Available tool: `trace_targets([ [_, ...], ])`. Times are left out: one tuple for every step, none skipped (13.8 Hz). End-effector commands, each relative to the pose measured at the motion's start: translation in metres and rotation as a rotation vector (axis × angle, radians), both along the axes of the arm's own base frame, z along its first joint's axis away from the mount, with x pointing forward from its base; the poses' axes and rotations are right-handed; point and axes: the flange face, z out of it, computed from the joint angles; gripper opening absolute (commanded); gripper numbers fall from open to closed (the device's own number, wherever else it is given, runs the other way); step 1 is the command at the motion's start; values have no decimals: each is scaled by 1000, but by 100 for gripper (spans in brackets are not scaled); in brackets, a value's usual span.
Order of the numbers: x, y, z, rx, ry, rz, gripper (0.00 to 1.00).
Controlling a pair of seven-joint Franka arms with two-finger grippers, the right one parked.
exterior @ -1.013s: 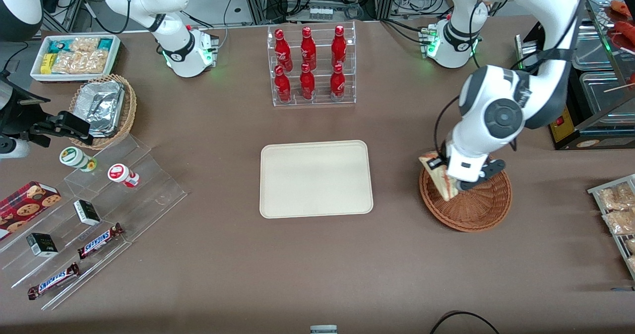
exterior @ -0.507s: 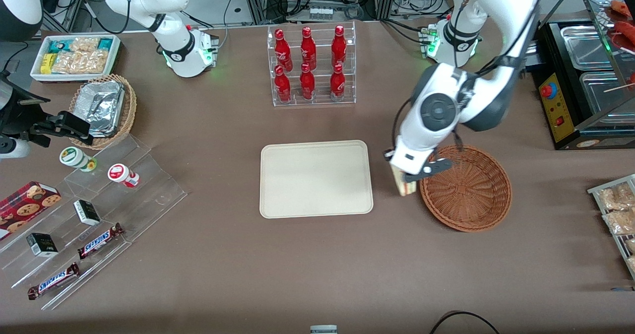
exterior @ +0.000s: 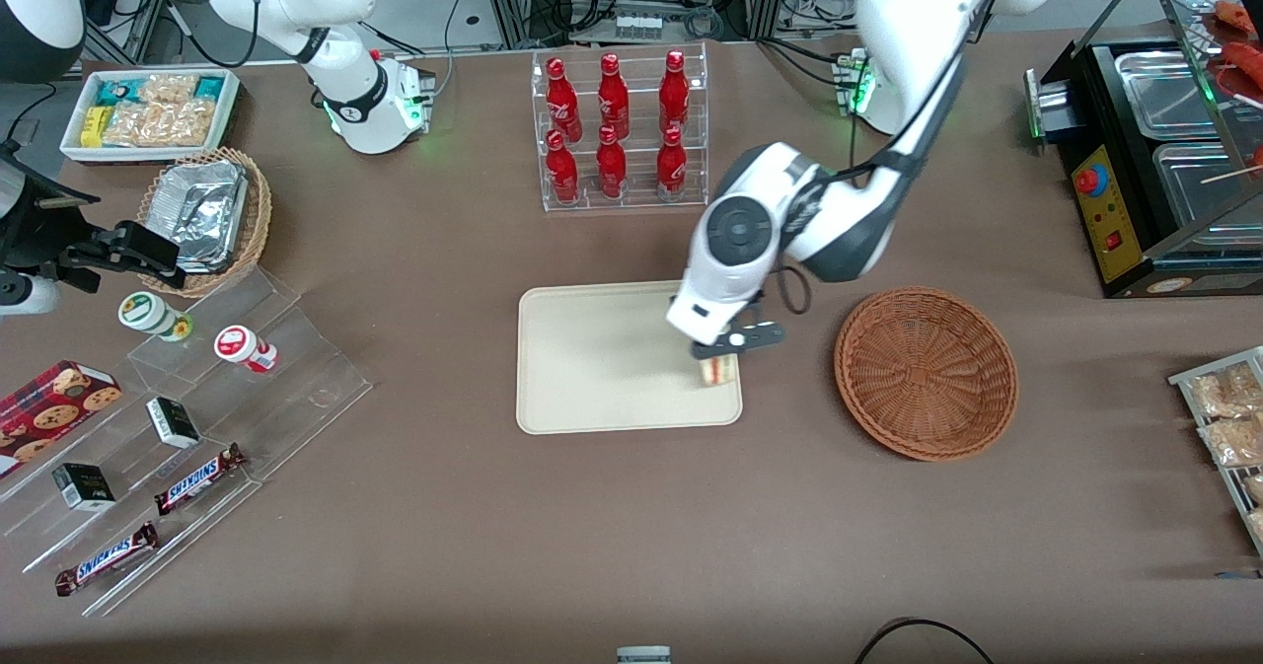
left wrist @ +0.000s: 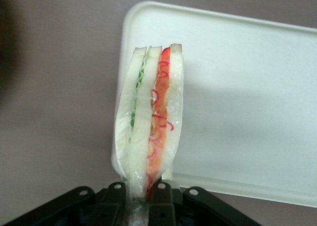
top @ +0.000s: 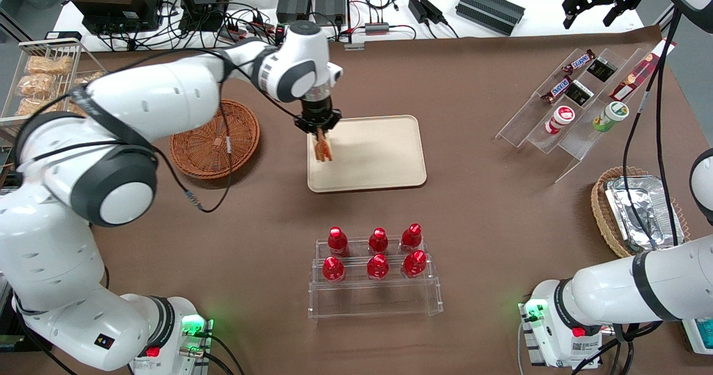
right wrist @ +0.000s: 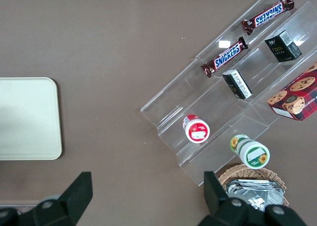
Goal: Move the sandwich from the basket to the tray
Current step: 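Lift the sandwich and carry it over the cream tray, then lower the sandwich onto the tray and open the left gripper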
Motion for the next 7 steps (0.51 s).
trace_targets([
  [0,-43,-8,-1,-19,16,0],
  [-3,-54,-9,-3,-29,5,0],
  [-2,-62,-15,6,-40,1,0],
  [-1,-70,-19,13,-54,9,0],
  [-2,-81,-26,19,-67,9,0],
  [-2,-88,-32,24,-75,11,0],
  [1,-90,-37,29,-80,14,0],
])
